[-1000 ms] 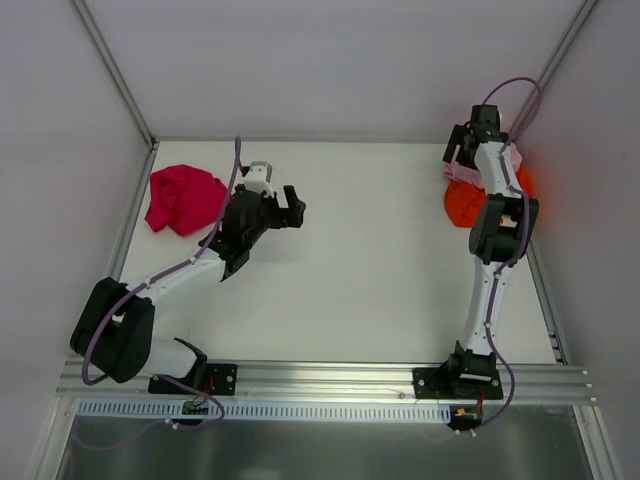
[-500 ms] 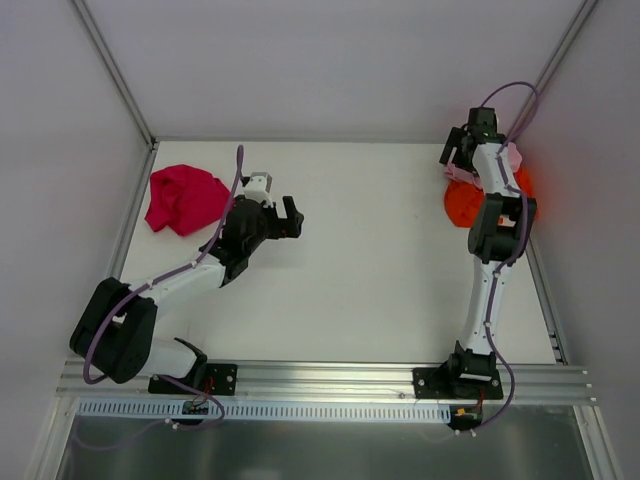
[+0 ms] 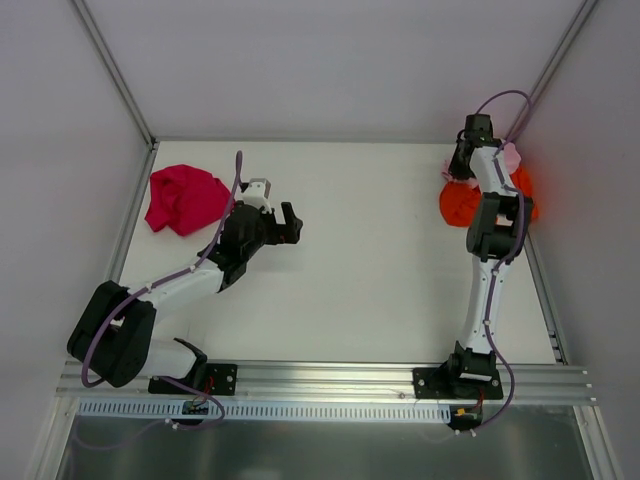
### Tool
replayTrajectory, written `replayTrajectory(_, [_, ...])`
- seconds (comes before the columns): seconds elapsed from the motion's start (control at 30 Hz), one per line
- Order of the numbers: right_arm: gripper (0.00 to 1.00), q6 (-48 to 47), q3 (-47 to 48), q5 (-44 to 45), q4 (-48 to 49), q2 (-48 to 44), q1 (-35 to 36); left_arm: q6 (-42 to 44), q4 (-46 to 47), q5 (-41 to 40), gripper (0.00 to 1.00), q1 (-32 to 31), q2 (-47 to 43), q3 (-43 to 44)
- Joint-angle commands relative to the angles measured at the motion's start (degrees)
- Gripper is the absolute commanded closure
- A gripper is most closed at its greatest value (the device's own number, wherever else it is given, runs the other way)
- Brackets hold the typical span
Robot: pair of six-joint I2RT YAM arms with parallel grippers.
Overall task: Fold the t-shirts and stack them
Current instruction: Grab crumpled tshirt from the corner of the board with the right arm
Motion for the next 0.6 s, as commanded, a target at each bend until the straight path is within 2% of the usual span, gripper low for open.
replayTrajectory(0.0, [0.99, -2.75, 1.87, -2.76, -1.31, 0.62, 1.59, -1.46, 4.31, 1.56, 0.01, 0.36, 0.37, -0.60])
replayTrajectory(0.1, [0.99, -4.24, 0.74, -4.16, -1.05, -1.21, 2.29, -1.46, 5.63, 2.17, 0.01, 0.27, 0.99, -1.48])
replayTrajectory(0.23, [0.99, -8.63, -8.75, -7.07, 4.75, -8.76, 5.27, -1.81, 7.83, 2.96, 0.01, -0.08, 0.73, -3.15])
replayTrajectory(0.4, [0.99, -16.02, -11.22, -6.54, 3.18, -16.77, 14.57, -1.99, 9.41, 3.23, 0.01, -1.05, 1.60, -3.94])
replayTrajectory(0.57, [0.99, -15.16, -19.29, -4.26, 6.24, -26.86, 22.84, -2.51, 11.43, 2.70, 0.01, -1.58, 1.52, -5.17])
